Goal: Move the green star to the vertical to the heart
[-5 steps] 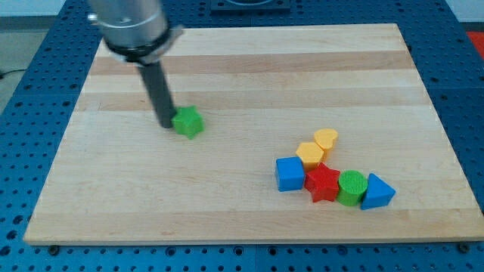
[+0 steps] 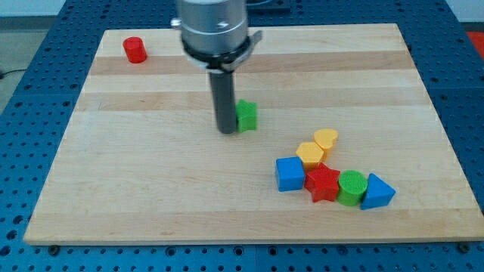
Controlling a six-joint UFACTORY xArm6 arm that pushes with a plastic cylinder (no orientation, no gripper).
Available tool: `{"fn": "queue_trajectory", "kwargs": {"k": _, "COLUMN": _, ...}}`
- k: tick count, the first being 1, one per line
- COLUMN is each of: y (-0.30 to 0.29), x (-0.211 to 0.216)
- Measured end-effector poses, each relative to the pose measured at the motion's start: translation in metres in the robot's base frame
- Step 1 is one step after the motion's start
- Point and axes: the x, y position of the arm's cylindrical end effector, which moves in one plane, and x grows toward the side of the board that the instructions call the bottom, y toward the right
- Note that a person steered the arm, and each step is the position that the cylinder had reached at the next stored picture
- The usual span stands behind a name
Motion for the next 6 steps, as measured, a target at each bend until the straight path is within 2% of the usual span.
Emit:
{"fn": "queue_trajectory", "kwargs": {"k": 1, "y": 0.024, "x": -0.021}}
{"fn": "queue_trajectory", "kwargs": {"k": 2, "y": 0.011, "x": -0.024}}
{"fn": "queue_trajectory", "kwargs": {"k": 3, "y": 0.038, "x": -0.036}}
{"fn": "queue_trajectory", "kwargs": {"k": 4, "y": 0.030, "x": -0.056}}
{"fn": "queue_trajectory", "kwargs": {"k": 5, "y": 0.057, "x": -0.054}}
{"fn": "queue_trajectory", "kwargs": {"k": 6, "y": 0.088, "x": -0.033}}
